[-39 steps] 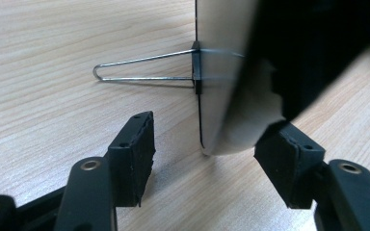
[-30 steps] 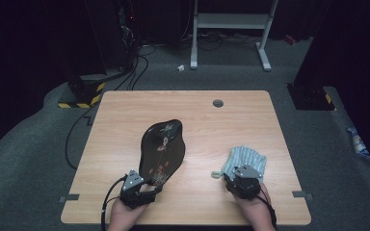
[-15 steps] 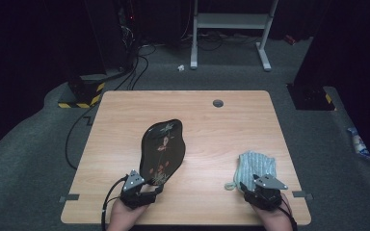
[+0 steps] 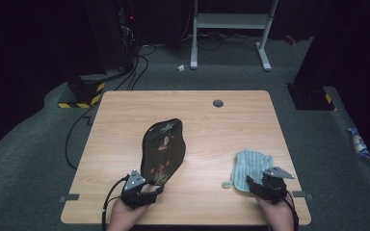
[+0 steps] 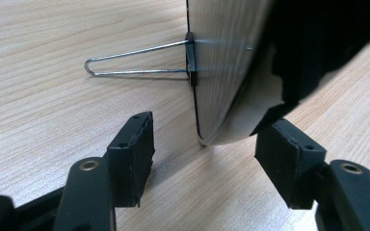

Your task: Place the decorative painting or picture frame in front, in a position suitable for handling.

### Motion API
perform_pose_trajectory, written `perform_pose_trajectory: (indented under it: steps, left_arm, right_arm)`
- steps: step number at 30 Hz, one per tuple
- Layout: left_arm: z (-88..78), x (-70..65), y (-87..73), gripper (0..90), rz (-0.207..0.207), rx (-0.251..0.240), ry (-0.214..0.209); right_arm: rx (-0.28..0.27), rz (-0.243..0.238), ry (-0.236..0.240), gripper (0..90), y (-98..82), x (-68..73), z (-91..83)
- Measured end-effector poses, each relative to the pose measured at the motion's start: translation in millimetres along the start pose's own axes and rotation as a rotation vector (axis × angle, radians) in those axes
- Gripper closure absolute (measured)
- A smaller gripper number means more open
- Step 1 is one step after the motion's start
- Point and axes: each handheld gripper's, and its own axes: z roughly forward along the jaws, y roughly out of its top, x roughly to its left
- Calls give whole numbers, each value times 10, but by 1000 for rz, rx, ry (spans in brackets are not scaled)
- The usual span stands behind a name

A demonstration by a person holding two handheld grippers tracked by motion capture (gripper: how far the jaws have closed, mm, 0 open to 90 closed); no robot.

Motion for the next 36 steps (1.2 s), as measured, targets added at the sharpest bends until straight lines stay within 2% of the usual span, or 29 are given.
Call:
perform_pose_trajectory:
  steps: [2,3,7,9,11,13,16,18,20,22,23,25,28,36]
  left_arm:
    - [3,-1,1,389,0,2,1]
    - [3,-1,1,389,0,4,2]
    - [3,0,1,389,-1,4,4]
    - [3,0,1,389,-2,6,2]
    - [2,1,1,389,-4,8,2]
    - [2,2,1,389,-4,8,2]
    - [2,3,1,389,-5,7,-2]
    - [3,4,0,389,-6,7,-8]
    - [2,4,-1,389,-6,10,-10]
    - [2,2,-2,389,-5,11,-14]
    - [1,2,-2,389,-5,11,-14]
    - [5,4,-1,389,-6,9,-15]
    - [4,1,-1,390,-6,13,-12]
    - [4,-3,-1,390,-3,15,-8]
  right_arm:
    - [-1,-17,17,358,31,33,34]
    - [1,-39,41,370,68,77,73]
    - [-6,-144,162,376,210,343,256]
    - [0,-169,183,369,262,450,305]
    - [-12,-179,176,338,309,534,290]
    - [-42,-147,164,293,347,586,234]
    - [-47,-103,130,244,400,618,208]
    - [-19,-60,104,189,448,632,257]
    - [32,-28,92,137,481,653,359]
    - [96,-27,62,128,469,683,465]
    - [110,-38,50,119,450,697,495]
    - [92,-58,34,119,420,720,480]
    - [95,-62,30,124,399,707,491]
    - [71,-123,66,358,381,739,462]
